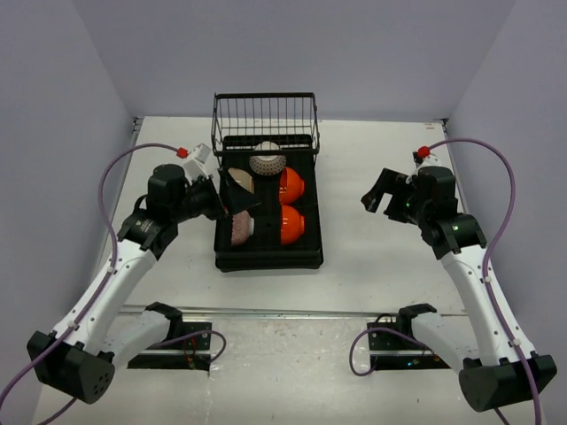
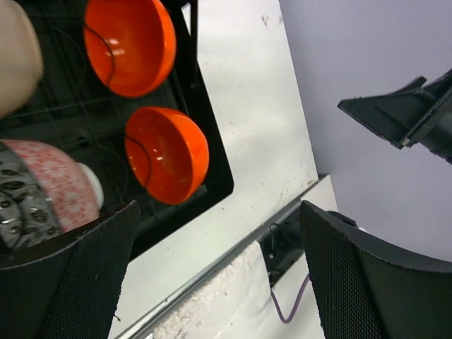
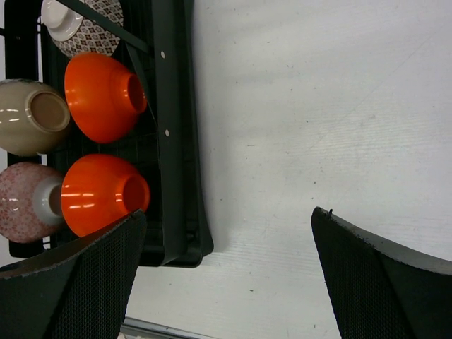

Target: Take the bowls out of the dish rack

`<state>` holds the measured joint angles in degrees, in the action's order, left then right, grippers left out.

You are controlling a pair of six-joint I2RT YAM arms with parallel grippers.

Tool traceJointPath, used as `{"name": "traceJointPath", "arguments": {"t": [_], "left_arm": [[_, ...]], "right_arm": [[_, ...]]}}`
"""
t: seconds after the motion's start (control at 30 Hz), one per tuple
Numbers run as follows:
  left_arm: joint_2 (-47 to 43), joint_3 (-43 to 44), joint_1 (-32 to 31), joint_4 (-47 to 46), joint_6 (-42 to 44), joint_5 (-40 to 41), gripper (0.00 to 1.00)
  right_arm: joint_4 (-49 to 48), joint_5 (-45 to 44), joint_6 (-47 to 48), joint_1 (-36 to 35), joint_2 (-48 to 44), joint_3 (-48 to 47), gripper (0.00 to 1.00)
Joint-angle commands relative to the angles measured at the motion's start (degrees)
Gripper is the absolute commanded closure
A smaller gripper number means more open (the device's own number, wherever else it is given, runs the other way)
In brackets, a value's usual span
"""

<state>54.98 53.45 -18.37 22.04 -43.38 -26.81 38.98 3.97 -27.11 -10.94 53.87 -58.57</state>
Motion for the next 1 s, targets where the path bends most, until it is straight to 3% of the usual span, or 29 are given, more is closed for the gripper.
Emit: {"name": "traceJointPath", "arguments": {"t": [0.0, 0.23, 0.5, 0.97], "left_arm": [[3.97, -0.54, -4.03, -5.25, -2.50, -1.76, 0.07], [6.98, -3.69, -7.99, -9.73, -3.82, 1.22, 0.09], [9.61, -11.08, -11.06, -21.07, -5.67, 1.23, 0.14], [19.90, -8.45, -15.55, -29.95, -6.02, 1.58, 0.16]], "right_arm": [[-1.63, -0.36, 1.53, -0.31, -1.13, 0.21, 0.01], [-1.28, -0.80, 2.33, -0.31, -2.01, 0.29, 0.01], [-1.36, -0.45, 2.50, -0.31, -2.45, 0.73, 0.01], [-1.01, -0.80, 2.33, -0.31, -4.38, 1.00, 0.01]]}}
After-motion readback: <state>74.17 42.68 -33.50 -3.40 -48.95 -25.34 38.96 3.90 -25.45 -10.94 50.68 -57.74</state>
